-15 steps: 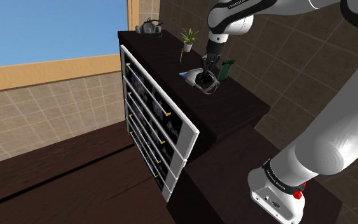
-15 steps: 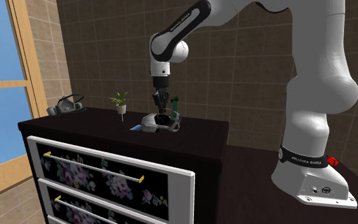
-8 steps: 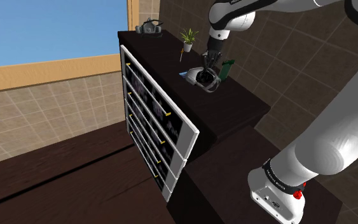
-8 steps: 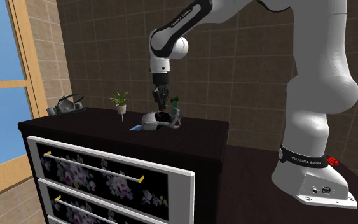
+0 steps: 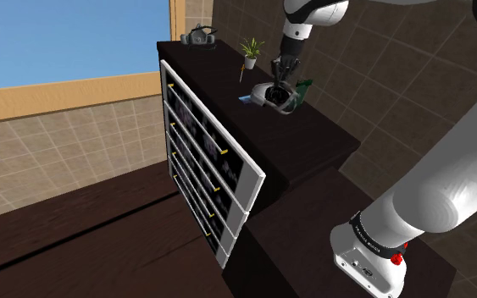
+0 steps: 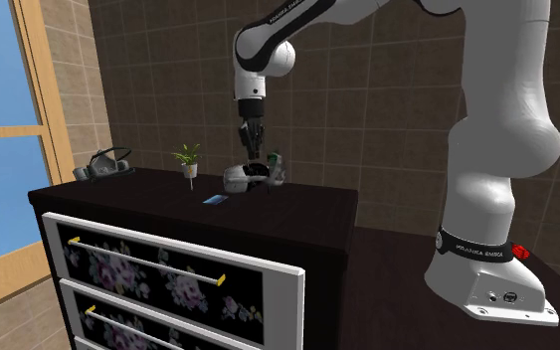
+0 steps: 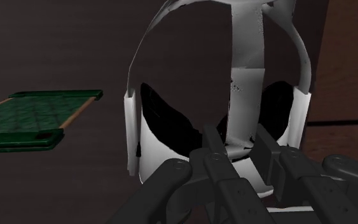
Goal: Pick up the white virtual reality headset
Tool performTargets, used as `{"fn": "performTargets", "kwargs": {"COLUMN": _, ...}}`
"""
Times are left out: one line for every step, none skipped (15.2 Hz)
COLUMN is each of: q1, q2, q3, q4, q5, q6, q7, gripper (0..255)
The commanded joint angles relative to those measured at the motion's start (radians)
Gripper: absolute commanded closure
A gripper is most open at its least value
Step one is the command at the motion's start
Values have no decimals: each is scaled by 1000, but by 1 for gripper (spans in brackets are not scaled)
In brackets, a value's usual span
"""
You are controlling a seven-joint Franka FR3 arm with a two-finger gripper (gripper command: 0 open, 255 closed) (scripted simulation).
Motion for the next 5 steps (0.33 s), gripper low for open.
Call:
{"fn": "performTargets", "kwargs": {"q1": 0, "q2": -8, "q3": 0, "q4": 17, "q5": -2, "q6": -25, "q7": 2, "gripper": 255}}
{"fn": "performTargets", "kwargs": {"q1": 0, "q2": -12, "q3": 0, "q4": 26, "q5": -3, "q6": -38, "q7": 3, "gripper": 255}}
{"fn": "performTargets", "kwargs": {"q1": 0, "q2": -16, "q3": 0, "q4": 35, "q5": -3, "q6": -50, "q7": 3, "gripper": 255}}
{"fn": "performTargets", "kwargs": {"q1": 0, "q2": -17, "q3": 0, "q4": 37, "q5": -4, "q6": -52, "q7": 3, "gripper": 255}}
{"fn": "performTargets", "kwargs": {"q1": 0, "q2": -17, "q3": 0, "q4": 37, "q5": -4, "q6": -52, "q7": 3, "gripper": 255}}
